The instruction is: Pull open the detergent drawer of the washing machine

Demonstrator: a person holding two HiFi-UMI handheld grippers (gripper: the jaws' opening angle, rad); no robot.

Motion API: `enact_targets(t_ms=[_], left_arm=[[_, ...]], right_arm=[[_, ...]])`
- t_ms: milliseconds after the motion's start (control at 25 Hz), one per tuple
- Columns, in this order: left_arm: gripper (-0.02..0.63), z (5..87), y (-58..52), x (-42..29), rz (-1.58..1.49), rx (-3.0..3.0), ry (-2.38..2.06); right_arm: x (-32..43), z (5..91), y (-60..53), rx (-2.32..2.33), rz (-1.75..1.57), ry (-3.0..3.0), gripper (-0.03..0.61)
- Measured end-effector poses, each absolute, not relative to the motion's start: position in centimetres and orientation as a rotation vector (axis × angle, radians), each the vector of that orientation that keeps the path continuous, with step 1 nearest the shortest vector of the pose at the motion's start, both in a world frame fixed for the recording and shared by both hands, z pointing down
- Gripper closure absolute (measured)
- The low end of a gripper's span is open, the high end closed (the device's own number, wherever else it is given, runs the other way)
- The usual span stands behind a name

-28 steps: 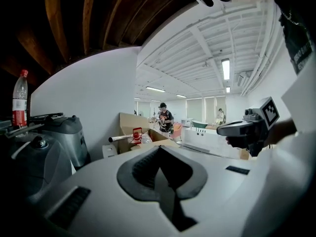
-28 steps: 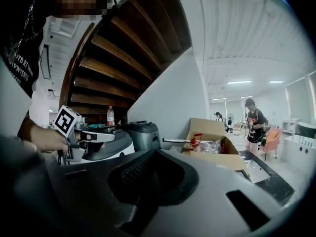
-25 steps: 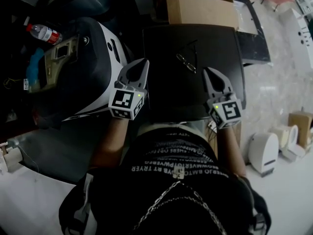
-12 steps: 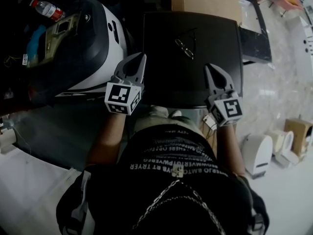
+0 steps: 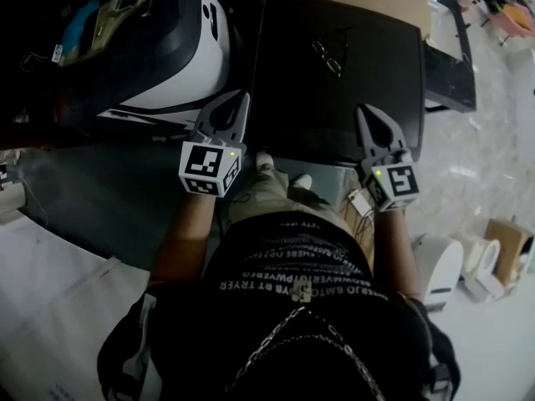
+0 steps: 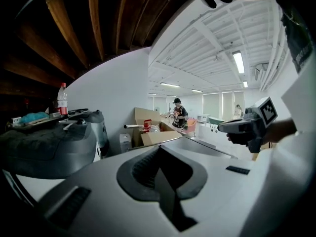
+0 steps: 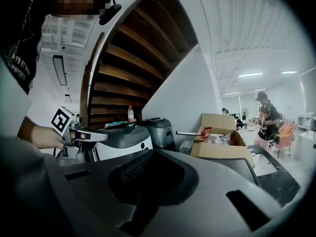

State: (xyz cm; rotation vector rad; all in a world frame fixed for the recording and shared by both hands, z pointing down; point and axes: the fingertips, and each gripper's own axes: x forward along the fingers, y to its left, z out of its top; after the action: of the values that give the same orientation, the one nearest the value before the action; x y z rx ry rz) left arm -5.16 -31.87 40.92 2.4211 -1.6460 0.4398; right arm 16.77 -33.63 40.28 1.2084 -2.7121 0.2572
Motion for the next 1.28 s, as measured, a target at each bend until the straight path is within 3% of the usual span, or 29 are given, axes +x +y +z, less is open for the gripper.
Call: enact_targets(t_ms=[520,1280], left_arm=[[0.611,43.9,-28.2,-6.4,0.524,2.402,-1.59],[0.611,56.7,-23.6,-11.3,0.657,2.364,-1.403]], right_arm=[[15.4,42.2,-30.4,1.203,0.287,-2.697,0.585],[10.6,53.8,-23.5,1.18,0.407,-2.502,0.584]])
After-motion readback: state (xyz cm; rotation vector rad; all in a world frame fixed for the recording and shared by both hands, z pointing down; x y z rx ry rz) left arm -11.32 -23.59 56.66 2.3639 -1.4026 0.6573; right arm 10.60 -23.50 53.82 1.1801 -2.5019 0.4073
